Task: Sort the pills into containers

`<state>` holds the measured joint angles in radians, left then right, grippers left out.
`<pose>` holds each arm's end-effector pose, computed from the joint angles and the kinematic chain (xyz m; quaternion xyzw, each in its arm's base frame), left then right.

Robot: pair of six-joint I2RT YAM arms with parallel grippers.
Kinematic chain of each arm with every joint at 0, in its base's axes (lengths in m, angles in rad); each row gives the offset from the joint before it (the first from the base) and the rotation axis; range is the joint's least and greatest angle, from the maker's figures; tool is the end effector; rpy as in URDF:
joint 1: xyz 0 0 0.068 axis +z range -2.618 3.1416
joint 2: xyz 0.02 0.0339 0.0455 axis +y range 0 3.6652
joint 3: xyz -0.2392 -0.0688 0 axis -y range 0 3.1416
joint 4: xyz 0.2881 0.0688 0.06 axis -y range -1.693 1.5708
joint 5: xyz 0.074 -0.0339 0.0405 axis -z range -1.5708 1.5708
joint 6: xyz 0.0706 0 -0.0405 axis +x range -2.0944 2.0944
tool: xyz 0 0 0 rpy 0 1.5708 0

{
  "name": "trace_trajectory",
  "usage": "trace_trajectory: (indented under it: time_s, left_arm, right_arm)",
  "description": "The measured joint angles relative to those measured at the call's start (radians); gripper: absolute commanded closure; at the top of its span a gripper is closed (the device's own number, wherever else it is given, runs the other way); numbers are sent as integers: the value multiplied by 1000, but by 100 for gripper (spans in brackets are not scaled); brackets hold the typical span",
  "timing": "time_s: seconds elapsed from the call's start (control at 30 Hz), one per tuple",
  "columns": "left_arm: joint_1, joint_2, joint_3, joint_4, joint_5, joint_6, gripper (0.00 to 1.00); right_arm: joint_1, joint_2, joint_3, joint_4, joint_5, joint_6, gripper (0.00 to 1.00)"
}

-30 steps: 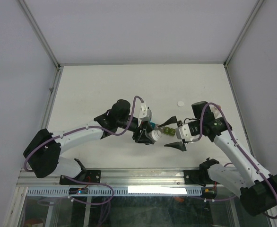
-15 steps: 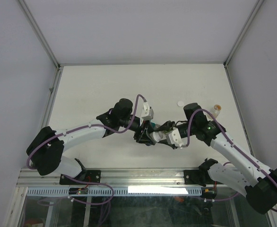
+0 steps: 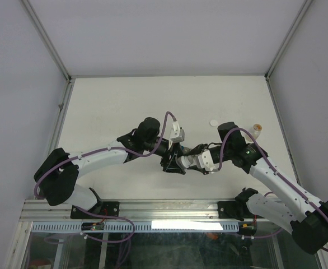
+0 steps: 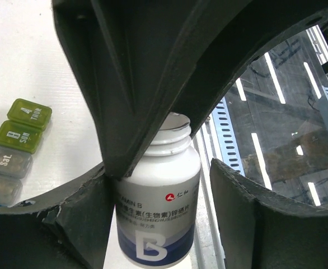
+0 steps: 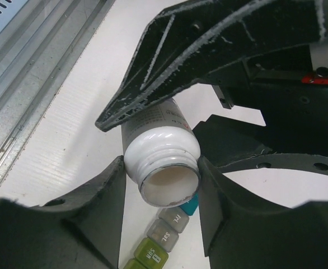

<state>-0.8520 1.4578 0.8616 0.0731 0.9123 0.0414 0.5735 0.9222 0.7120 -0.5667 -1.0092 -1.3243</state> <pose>0.1994 -0.3127 0.1805 0.5345 0.6059 -0.5276 0.2623 0.1770 0.1855 0.2245 -0.7650 0.3184 0.2907 0.4783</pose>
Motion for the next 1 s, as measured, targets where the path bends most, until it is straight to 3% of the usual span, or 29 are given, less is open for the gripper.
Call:
trace_trajectory:
  time_s: [0.27, 0.6, 0.7, 0.8, 0.83, 0.93, 1.0]
  left_arm:
    - [-13, -8, -31, 8, -43, -3, 34]
    - [-13, -45, -43, 34, -94, -9, 44]
    - [-13, -47, -44, 44, -101, -16, 52]
    - [-13, -51, -47, 48, -101, -18, 77]
    - [-13, -52, -48, 49, -102, -22, 84]
    - [-13, -57, -51, 50, -104, -25, 92]
    - [-13, -65, -54, 46, -118, -21, 93]
  right_arm:
    - [-4, 0, 0, 2, -1, 27, 83]
    - [-19, -17, 0, 10, -1, 48, 84]
    - [-20, -19, 0, 19, 0, 61, 84]
    - [-21, -21, 0, 24, 0, 76, 82]
    - [-22, -21, 0, 26, 0, 78, 72]
    - [-24, -21, 0, 28, -1, 90, 24]
    - [-38, -21, 1, 24, -10, 111, 11]
